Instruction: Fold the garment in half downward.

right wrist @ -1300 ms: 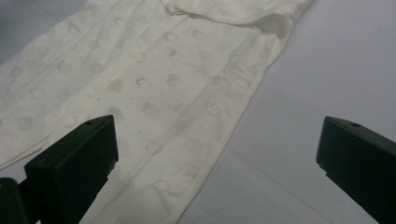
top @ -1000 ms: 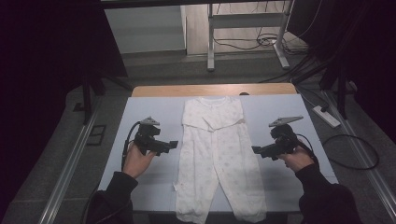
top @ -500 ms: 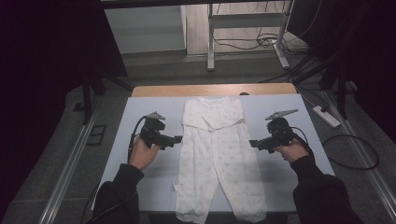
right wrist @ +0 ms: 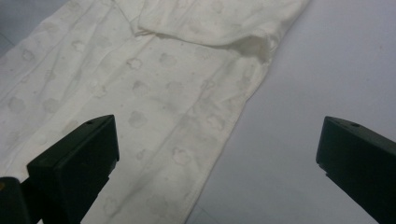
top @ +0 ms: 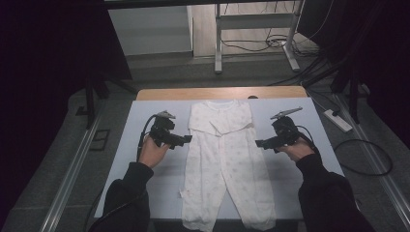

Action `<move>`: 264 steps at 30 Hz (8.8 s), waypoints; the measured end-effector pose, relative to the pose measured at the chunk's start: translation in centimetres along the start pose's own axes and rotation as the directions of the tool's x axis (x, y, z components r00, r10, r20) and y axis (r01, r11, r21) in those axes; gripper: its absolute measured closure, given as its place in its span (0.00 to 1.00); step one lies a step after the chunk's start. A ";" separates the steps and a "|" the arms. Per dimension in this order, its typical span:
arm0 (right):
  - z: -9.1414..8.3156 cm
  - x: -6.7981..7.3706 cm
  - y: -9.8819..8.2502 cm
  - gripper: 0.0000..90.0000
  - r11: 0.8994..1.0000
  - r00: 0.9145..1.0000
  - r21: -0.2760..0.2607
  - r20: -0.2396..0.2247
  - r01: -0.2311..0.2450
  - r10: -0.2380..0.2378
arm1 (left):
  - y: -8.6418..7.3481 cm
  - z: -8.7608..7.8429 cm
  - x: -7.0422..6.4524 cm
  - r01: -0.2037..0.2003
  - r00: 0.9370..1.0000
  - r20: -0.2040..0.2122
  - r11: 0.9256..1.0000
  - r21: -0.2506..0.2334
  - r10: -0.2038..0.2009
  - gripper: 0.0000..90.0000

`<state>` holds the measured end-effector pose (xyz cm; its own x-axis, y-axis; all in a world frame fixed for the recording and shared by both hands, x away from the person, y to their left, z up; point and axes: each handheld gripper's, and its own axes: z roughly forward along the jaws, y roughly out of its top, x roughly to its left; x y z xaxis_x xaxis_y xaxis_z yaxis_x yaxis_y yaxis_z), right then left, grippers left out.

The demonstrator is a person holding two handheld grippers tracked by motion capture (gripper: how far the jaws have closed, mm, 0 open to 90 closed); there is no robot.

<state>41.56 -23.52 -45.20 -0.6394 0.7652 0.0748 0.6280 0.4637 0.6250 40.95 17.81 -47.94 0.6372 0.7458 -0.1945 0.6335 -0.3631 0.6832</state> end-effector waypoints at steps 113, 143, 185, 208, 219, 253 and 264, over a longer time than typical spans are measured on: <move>14.0 -8.1 9.0 0.09 0.987 0.974 0.099 0.201 -0.125 0.103 | 5.6 11.4 8.2 0.052 0.980 -0.196 0.986 0.157 -0.020 0.00; 13.9 -7.1 9.4 0.77 0.991 0.991 0.110 0.116 -0.080 0.067 | 6.8 10.7 7.4 0.121 0.978 -0.191 0.976 0.179 -0.087 0.64; 5.1 -3.4 7.4 0.95 0.985 0.992 -0.123 0.015 0.123 -0.122 | 3.5 4.2 3.8 0.010 0.998 -0.055 0.993 -0.115 -0.017 0.98; 1.7 -0.8 3.5 0.95 0.987 0.991 -0.104 -0.032 0.123 -0.127 | 0.6 1.2 -0.1 -0.013 1.000 0.006 0.995 -0.096 0.014 0.98; 0.0 0.3 1.9 0.95 0.987 0.990 -0.108 -0.054 0.122 -0.128 | -0.4 0.0 -2.1 -0.028 0.999 0.021 0.997 -0.078 0.029 0.98; -4.6 4.6 -3.3 0.95 0.986 0.977 -0.067 -0.140 0.153 -0.161 | -5.0 -3.9 -8.0 -0.050 0.997 0.052 0.998 -0.040 0.052 0.98; -5.1 6.3 -5.4 0.95 0.985 0.972 -0.009 -0.162 0.173 -0.172 | -7.3 -4.1 -10.0 -0.048 0.997 0.060 0.999 0.023 0.046 0.98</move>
<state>31.84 -23.50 -44.15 -0.8014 0.5912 0.0907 0.5038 0.5855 0.6351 28.19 15.24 -48.10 0.6908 0.6935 -0.2046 0.6123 -0.4106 0.6756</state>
